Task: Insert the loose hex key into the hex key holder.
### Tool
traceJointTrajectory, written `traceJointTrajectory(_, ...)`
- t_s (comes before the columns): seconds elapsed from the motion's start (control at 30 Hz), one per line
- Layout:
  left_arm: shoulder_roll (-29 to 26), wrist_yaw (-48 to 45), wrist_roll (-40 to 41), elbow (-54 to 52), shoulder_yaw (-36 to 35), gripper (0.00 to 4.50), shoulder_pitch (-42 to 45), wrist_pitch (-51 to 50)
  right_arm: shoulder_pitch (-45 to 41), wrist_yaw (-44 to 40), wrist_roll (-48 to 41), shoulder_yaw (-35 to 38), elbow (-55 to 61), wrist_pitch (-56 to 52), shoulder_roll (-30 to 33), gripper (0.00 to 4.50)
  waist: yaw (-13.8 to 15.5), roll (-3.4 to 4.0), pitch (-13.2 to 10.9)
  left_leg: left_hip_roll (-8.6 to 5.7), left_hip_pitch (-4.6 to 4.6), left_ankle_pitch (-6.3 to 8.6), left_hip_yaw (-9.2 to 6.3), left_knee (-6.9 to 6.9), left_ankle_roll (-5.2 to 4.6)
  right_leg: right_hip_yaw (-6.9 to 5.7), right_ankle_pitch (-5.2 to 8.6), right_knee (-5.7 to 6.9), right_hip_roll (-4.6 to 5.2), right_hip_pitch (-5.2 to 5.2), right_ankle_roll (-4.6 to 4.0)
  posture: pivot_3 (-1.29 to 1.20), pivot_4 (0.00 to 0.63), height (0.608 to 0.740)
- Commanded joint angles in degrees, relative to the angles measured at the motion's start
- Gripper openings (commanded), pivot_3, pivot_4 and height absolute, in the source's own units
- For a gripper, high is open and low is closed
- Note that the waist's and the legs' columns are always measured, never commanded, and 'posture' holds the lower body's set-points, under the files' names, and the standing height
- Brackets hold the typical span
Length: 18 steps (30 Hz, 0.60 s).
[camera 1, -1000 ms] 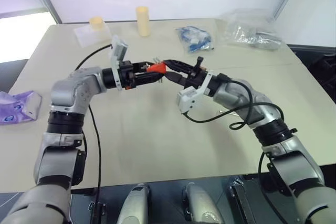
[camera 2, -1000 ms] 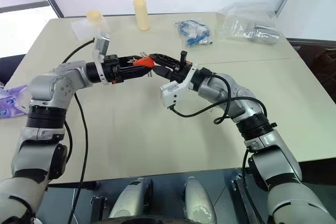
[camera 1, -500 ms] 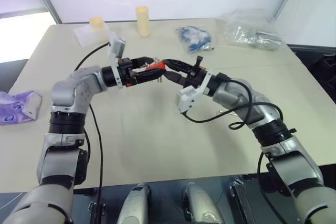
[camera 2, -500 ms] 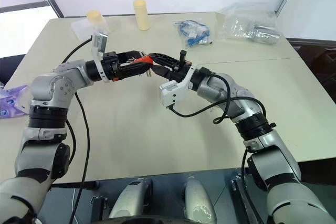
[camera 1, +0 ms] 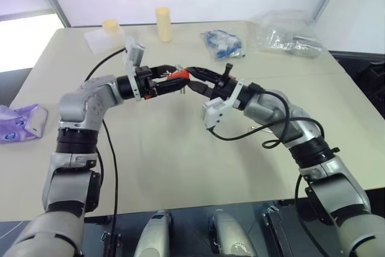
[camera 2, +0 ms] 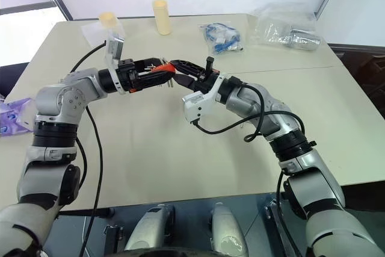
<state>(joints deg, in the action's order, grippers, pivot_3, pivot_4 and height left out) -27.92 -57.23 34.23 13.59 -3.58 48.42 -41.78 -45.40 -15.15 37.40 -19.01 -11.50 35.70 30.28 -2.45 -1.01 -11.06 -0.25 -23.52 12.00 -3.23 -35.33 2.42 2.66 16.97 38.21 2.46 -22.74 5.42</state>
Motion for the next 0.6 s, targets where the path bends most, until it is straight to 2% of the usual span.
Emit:
traceJointTrajectory(0.03,-0.14,0.13,0.39,-1.88,-1.24,2.74,0.46,1.0,-0.2,0.11,-1.3,0.8,1.66,0.19,-0.24,1.07,0.01,0.0,0.0,0.0,0.0,0.0,0.0,0.0,0.0,0.0,0.0,0.0,0.0,0.0,0.0,0.0,0.15,0.74)
traceJointTrajectory(0.2,-0.07,0.42,0.85,-2.2,-1.89,0.13,0.42,0.54,-0.49,-0.02,-1.55,0.64,1.45,-0.02,-0.21,1.07,0.02,0.0,0.0,0.0,0.0,0.0,0.0,-0.01,0.0,0.0,0.0,0.0,0.01,0.01,0.0,0.0,0.15,0.74)
traceJointTrajectory(0.6,0.19,1.35,0.72,-2.37,-2.37,0.05,0.21,1.14,-0.71,-0.09,-1.79,0.41,0.59,0.28,-0.24,1.07,0.0,0.0,0.0,0.0,0.0,0.0,0.0,0.0,0.0,0.0,0.0,0.0,0.0,0.0,0.0,0.0,0.15,0.74)
